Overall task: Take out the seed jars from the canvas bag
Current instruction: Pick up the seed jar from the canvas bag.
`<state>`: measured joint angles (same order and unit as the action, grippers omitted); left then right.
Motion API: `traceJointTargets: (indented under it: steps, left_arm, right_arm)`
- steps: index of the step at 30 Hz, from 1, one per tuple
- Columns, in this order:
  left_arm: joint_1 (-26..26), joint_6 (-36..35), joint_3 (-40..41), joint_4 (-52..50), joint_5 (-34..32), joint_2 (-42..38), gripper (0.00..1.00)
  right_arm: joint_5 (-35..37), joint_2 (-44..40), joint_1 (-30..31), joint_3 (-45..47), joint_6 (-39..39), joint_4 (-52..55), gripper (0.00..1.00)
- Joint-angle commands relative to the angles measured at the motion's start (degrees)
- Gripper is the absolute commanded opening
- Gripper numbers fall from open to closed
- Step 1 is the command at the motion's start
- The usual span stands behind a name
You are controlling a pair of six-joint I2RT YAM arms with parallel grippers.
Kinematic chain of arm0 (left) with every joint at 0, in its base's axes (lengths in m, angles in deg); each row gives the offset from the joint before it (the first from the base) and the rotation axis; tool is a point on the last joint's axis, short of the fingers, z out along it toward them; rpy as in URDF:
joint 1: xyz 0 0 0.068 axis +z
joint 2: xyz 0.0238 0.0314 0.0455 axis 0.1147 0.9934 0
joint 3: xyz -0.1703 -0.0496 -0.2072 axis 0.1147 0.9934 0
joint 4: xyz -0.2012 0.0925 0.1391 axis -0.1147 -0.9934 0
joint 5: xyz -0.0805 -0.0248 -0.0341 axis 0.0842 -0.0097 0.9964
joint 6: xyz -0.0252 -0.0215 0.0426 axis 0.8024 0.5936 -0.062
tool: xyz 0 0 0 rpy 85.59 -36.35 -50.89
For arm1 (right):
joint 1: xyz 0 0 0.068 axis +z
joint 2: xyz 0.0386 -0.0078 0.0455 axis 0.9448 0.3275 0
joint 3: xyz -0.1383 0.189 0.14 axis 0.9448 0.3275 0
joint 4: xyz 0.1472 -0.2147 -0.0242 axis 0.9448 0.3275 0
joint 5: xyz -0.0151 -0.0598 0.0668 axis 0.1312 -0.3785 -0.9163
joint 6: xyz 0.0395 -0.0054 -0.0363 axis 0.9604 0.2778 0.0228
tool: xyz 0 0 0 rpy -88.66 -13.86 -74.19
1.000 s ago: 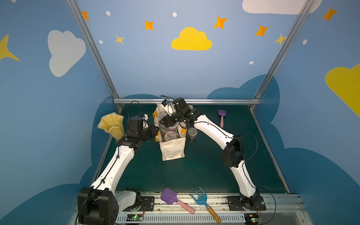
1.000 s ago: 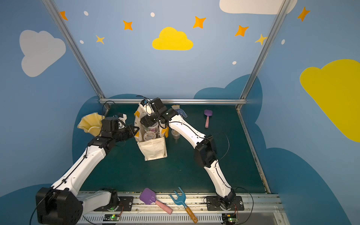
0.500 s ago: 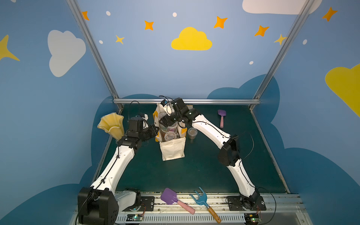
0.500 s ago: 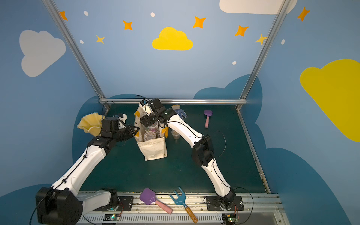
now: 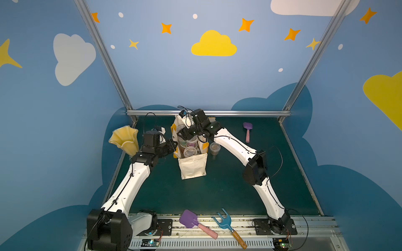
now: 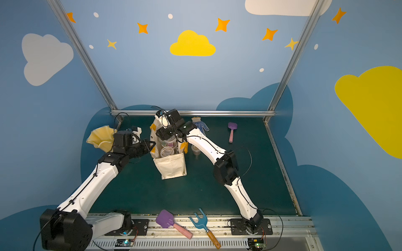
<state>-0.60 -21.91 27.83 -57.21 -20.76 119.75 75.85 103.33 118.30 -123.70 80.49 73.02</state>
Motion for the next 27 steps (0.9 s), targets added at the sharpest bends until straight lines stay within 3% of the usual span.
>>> traceJointTargets:
  steps: [1, 27]
  left_arm:
    - [-0.3, -0.1, 0.8, -0.3, 1.7, -1.5, 0.05]
    - [-0.3, 0.1, 0.9, -0.3, 1.3, -1.5, 0.05]
  right_arm:
    - [-1.2, 0.0, -0.4, 1.1, 0.7, -1.6, 0.64]
    - [-6.4, -14.8, -3.9, 13.8, 6.3, -14.5, 0.64]
